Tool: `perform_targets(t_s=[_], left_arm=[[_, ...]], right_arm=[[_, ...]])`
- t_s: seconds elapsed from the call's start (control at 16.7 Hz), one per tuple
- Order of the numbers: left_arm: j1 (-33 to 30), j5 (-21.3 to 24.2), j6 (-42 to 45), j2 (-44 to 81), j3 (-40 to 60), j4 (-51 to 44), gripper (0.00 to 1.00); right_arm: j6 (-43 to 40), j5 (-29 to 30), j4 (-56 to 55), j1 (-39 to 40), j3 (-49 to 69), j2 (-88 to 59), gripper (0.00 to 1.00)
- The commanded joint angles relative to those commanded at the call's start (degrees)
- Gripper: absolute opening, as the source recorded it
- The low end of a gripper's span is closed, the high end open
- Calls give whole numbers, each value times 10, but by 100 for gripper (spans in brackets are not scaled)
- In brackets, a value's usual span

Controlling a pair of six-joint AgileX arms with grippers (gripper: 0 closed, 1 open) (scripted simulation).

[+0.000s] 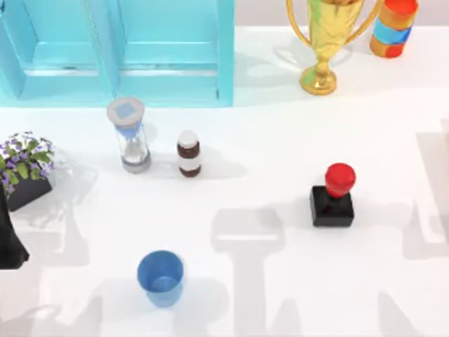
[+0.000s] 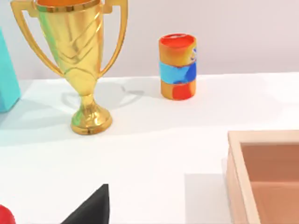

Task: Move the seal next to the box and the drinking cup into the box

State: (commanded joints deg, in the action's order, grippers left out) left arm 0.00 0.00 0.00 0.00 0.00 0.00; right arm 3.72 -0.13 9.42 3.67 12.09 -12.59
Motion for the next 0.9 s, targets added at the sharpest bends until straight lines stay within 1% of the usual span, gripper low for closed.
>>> perform_targets(t_s=[0.24,0.66,0.9], left_arm=[[0,0,0,0,0,0,100],[0,0,0,0,0,0,100],[0,0,0,0,0,0,100]], right_arm=[[48,1,128,46,175,-197,100],[146,3,392,139,534,-622,100],[194,3,523,186,717,-837,100]])
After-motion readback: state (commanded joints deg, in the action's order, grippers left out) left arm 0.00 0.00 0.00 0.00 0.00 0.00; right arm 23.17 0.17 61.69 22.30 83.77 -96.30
